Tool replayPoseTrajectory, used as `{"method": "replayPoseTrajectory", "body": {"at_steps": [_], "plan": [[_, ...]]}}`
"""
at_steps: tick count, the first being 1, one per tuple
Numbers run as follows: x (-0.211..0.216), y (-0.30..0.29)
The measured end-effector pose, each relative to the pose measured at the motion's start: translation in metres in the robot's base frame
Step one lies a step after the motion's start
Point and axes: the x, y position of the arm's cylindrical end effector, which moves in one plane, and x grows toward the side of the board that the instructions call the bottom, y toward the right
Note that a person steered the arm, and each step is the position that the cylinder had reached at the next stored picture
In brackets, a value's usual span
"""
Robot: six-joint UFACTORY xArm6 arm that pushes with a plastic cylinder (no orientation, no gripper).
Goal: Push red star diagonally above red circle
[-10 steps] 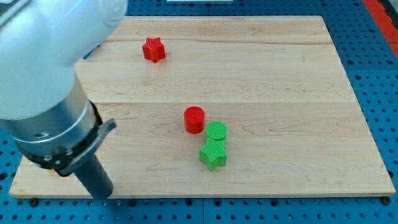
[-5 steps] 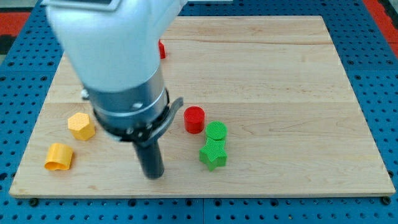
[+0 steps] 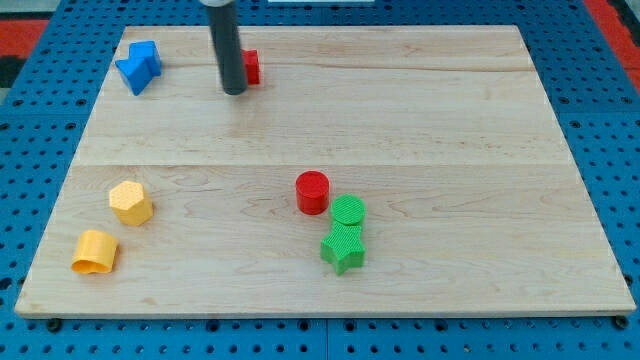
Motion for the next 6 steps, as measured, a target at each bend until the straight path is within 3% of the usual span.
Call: {"method": "replayPoseTrajectory", "body": {"at_steps": [2, 4, 6], "plan": [[-0.038, 0.001], [-0.030, 0.100], [-0.051, 0.230]]}}
